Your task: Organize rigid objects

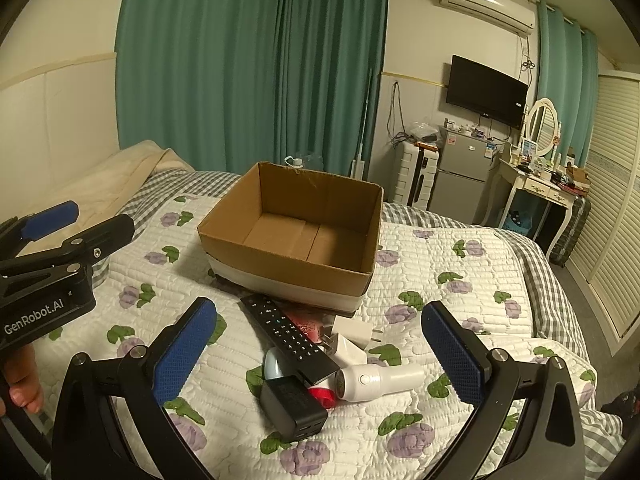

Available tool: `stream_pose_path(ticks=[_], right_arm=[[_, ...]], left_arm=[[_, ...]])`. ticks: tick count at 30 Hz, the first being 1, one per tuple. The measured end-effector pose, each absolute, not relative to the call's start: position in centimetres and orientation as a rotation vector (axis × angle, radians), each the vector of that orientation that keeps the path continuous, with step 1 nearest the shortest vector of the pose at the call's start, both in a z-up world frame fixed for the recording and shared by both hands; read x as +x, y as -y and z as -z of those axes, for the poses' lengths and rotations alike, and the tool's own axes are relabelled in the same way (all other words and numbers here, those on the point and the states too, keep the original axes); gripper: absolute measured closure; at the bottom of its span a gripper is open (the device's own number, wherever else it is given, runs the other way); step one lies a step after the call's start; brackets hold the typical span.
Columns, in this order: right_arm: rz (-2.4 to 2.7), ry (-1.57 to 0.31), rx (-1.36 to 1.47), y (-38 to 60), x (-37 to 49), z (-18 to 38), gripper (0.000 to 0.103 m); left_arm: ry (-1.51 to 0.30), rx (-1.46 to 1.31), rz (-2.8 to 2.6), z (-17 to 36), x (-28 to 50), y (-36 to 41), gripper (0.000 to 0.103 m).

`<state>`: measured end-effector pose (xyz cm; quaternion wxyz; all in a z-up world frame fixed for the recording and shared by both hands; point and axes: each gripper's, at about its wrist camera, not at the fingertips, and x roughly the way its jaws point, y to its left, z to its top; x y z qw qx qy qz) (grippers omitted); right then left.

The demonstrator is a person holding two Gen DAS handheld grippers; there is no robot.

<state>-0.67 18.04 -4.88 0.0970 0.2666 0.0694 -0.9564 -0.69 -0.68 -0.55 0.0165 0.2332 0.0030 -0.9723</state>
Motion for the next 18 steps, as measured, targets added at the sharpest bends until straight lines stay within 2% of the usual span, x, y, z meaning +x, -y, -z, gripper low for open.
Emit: stream_pose_path(ticks=[18], right_arm=[[2.800,-0.217,0.788,-17.94,-0.81,5.05,0.001]], left_arm=[[-0.010,0.714,3.019,0.57,-0.58,0.65,0.020]])
